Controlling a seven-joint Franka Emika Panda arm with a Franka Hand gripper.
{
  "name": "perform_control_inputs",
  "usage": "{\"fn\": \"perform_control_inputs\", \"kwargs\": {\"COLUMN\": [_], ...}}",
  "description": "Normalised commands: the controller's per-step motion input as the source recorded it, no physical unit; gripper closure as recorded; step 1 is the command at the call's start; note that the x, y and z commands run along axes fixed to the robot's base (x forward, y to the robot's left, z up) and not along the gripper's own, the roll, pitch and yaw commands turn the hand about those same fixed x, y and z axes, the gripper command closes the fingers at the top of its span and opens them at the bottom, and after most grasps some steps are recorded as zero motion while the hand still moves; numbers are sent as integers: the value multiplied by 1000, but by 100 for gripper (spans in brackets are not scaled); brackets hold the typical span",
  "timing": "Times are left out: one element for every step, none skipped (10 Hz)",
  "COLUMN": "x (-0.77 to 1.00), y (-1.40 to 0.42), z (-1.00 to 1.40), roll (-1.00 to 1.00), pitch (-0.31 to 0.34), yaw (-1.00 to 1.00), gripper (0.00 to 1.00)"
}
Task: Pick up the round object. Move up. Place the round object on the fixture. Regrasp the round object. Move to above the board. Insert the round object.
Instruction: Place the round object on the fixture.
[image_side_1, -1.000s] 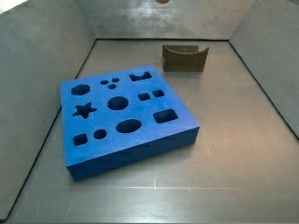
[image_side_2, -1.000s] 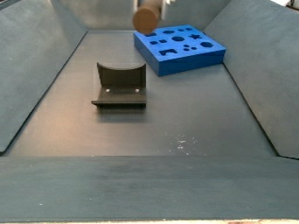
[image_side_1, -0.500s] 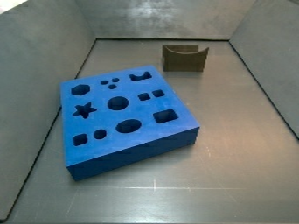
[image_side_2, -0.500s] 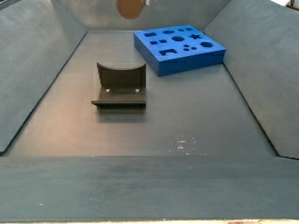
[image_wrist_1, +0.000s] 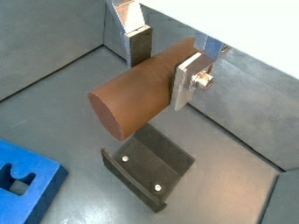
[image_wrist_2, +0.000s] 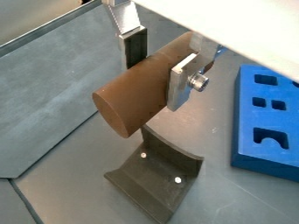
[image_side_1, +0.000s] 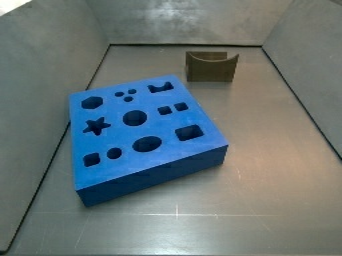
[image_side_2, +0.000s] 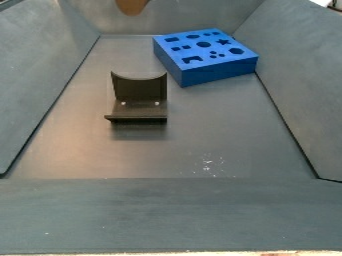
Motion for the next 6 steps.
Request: {"fn": "perform_control_inputs", "kwargs": {"x": [189, 126, 102, 68, -19, -47], "y": [520, 482, 338, 241, 120, 83], "z": [-847, -784, -593, -458, -187, -49], "roll": [-1000, -1000, -1000, -1000, -1000, -1000], "pitch": [272, 261, 243, 240, 244, 250], "yaw": [254, 238, 194, 178, 159, 141], "gripper": [100, 100, 100, 100, 100, 100]}}
